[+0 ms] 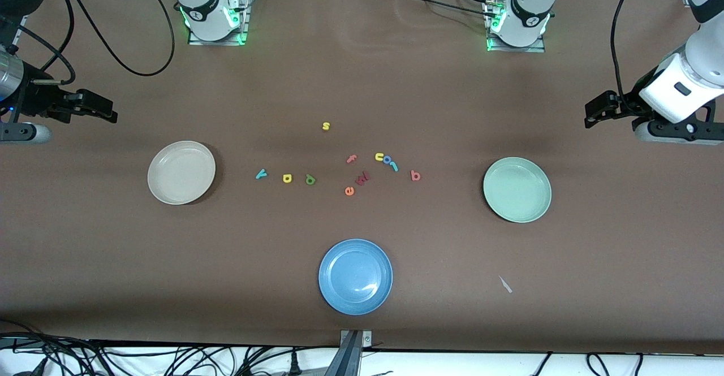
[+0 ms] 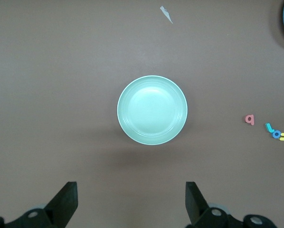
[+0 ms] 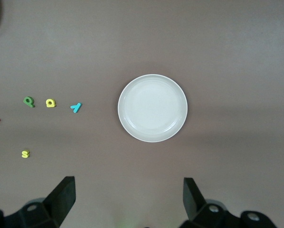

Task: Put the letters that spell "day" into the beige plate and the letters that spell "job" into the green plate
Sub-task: 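Reach the left gripper to pink q while the right gripper reaches cyan y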

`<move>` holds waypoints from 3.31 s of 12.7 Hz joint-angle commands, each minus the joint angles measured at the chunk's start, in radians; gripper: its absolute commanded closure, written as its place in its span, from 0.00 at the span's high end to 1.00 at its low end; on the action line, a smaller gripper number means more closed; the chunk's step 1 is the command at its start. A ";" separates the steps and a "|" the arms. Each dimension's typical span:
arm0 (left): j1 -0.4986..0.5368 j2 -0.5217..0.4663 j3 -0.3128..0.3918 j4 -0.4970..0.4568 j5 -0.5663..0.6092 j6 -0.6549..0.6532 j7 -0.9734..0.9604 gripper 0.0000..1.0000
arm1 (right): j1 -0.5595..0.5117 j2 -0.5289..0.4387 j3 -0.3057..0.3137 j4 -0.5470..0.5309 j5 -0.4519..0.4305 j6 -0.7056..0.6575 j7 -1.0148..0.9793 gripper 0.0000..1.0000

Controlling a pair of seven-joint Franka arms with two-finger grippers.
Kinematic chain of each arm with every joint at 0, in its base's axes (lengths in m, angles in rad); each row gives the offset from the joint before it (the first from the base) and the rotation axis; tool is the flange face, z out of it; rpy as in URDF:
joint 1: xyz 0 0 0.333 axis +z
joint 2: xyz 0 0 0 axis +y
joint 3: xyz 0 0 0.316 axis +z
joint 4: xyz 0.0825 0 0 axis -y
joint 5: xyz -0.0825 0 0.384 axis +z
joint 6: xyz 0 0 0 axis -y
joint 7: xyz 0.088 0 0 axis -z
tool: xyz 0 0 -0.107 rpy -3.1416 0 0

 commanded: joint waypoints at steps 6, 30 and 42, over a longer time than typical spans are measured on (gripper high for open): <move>-0.046 0.147 -0.001 0.021 0.024 -0.005 0.016 1.00 | -0.003 0.004 0.003 0.001 0.005 0.002 0.007 1.00; -0.408 0.575 -0.029 0.029 -0.190 0.460 -0.582 0.74 | 0.176 0.198 0.012 -0.081 0.109 0.288 0.546 1.00; -0.464 0.661 -0.027 -0.031 -0.183 0.642 -0.582 0.59 | 0.348 0.270 0.013 -0.441 0.113 0.819 1.004 1.00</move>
